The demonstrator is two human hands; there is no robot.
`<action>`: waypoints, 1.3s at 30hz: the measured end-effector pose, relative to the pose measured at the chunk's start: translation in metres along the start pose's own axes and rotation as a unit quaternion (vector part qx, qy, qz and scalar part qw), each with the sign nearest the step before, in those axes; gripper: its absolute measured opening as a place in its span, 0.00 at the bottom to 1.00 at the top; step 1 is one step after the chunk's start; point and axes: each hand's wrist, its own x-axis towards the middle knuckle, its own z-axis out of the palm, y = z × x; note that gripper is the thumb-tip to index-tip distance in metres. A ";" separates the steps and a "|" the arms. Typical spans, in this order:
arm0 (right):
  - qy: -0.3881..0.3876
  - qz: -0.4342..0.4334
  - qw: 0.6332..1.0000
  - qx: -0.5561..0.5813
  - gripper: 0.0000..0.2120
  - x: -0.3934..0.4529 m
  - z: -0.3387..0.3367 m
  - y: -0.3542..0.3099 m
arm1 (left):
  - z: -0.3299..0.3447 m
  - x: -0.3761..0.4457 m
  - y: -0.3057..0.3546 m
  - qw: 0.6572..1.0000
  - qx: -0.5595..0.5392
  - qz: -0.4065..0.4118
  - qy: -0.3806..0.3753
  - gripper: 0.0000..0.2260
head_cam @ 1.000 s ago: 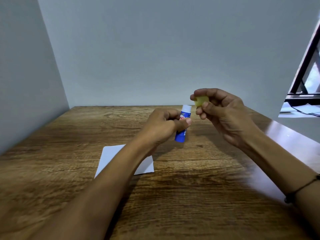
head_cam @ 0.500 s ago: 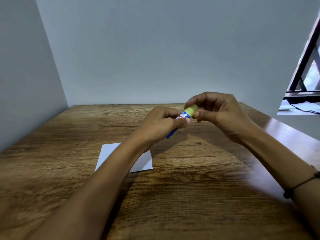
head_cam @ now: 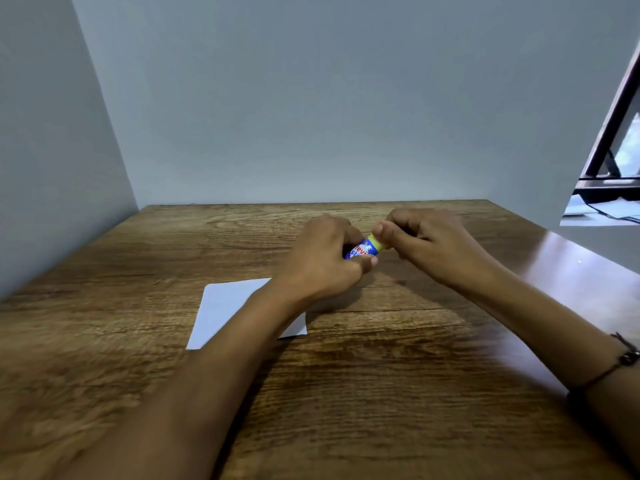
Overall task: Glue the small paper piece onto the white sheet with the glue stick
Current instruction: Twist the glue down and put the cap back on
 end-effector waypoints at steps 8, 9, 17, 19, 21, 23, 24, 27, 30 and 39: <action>0.089 0.092 0.990 0.063 0.27 0.000 0.013 -0.006 | 0.004 0.000 0.008 0.998 0.037 0.024 0.033 0.10; 0.082 0.098 0.988 0.088 0.28 0.001 0.015 -0.007 | 0.004 0.001 0.007 0.999 0.006 0.003 0.044 0.08; 0.005 0.074 0.978 0.193 0.07 0.004 0.019 -0.003 | 0.004 0.003 -0.002 0.964 -0.218 -0.145 0.052 0.08; -0.011 0.072 0.976 0.207 0.10 0.003 0.019 -0.003 | 0.005 0.003 -0.004 0.970 -0.193 -0.141 0.044 0.07; -0.027 0.066 0.979 0.193 0.14 0.002 0.019 -0.003 | 0.004 0.003 -0.005 0.974 -0.172 -0.139 0.043 0.06; -0.041 0.059 0.985 0.156 0.17 0.000 0.020 -0.002 | 0.004 0.002 -0.006 0.975 -0.170 -0.135 0.041 0.06; -0.045 0.058 0.988 0.137 0.18 -0.001 0.021 -0.002 | 0.005 0.001 -0.006 0.976 -0.166 -0.134 0.037 0.07; -0.053 0.048 0.992 0.099 0.18 -0.005 0.024 -0.004 | 0.006 -0.001 -0.004 0.981 -0.144 -0.130 0.030 0.09; -0.059 0.037 0.995 0.076 0.19 -0.008 0.026 -0.008 | 0.006 -0.002 -0.005 0.982 -0.132 -0.131 0.021 0.10; -0.024 0.031 0.999 0.015 0.20 -0.007 0.034 -0.009 | 0.004 -0.002 -0.008 0.980 -0.148 -0.126 -0.035 0.08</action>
